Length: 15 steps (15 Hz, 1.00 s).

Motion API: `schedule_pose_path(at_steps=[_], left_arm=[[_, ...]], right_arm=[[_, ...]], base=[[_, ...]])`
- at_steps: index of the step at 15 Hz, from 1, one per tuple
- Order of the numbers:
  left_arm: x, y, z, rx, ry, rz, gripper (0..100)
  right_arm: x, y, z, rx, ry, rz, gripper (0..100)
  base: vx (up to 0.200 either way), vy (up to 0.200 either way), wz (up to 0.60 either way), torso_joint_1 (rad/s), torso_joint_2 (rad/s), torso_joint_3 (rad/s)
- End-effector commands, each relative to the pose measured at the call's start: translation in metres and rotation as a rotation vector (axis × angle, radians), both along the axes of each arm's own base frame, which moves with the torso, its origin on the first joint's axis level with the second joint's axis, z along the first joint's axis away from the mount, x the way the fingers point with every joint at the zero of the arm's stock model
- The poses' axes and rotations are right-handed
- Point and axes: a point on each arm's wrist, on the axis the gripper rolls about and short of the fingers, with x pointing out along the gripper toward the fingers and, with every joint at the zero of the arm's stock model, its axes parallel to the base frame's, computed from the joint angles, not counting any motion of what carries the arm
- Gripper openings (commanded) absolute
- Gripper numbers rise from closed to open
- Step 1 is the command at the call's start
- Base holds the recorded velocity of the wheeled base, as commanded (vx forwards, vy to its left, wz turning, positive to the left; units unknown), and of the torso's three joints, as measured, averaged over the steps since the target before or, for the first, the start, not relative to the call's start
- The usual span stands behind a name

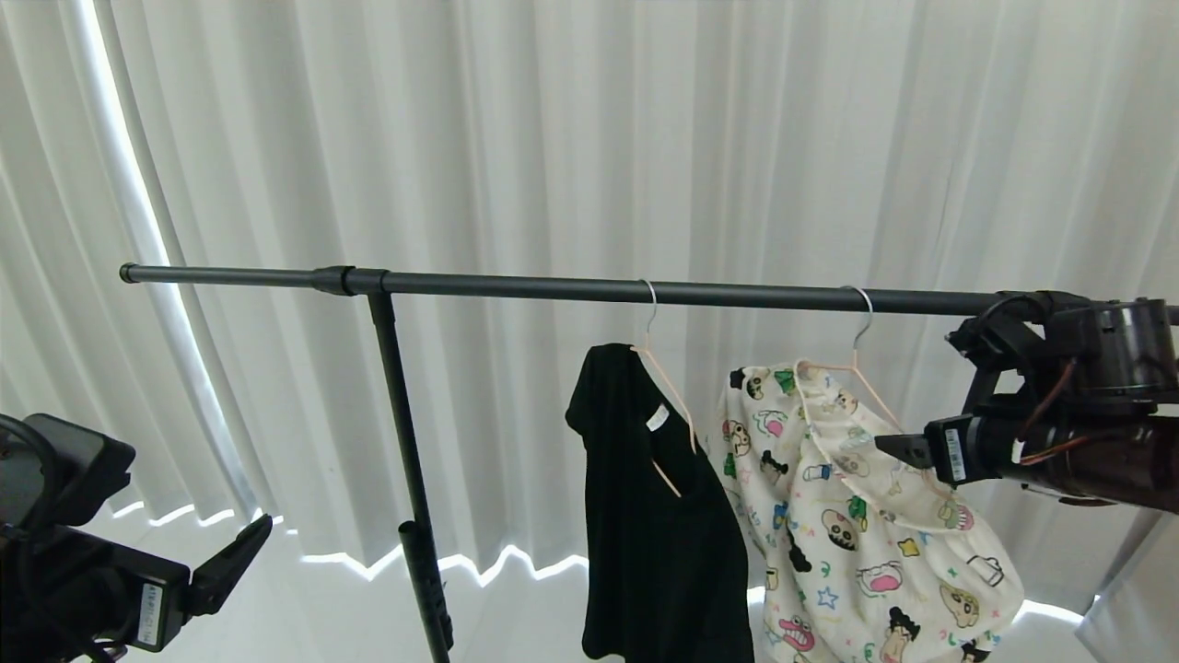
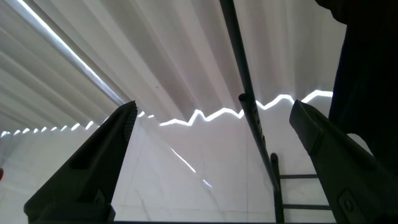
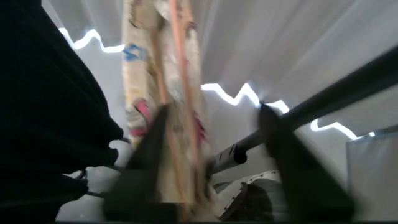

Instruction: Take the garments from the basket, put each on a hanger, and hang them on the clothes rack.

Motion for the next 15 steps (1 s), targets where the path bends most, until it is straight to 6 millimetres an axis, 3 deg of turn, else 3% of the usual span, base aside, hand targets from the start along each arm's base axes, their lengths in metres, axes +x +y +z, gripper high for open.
schedule_pose_path(at_steps=[1, 3, 7, 11, 15], left_arm=[[-0.004, 0.001, -0.001, 0.000, -0.005, 0.003, 100], [-0.005, 0.001, -0.004, 0.003, 0.002, 0.008, 100], [-0.005, 0.001, -0.003, 0.004, -0.002, 0.007, 100], [-0.005, 0.001, -0.003, 0.004, -0.002, 0.007, 100], [-0.013, 0.002, -0.013, 0.002, 0.022, 0.011, 100]], right_arm=[[-0.035, -0.009, 0.027, 0.082, -0.101, -0.007, 100], [-0.051, -0.018, 0.039, 0.093, -0.151, -0.028, 100], [-0.078, -0.034, 0.046, 0.053, -0.138, -0.069, 100], [-0.083, -0.056, 0.032, -0.200, -0.039, -0.252, 100], [-0.092, -0.064, 0.021, -0.234, -0.011, -0.315, 100]], base=[[0.000, 0.000, 0.00, 0.000, 0.00, 0.000], [0.000, 0.000, 0.00, 0.000, 0.00, 0.000], [-0.200, 0.000, 0.00, 0.008, 0.00, -0.001], [-0.200, 0.000, 0.00, -0.005, 0.00, 0.005], [-0.200, 0.000, 0.00, 0.001, 0.00, 0.000]])
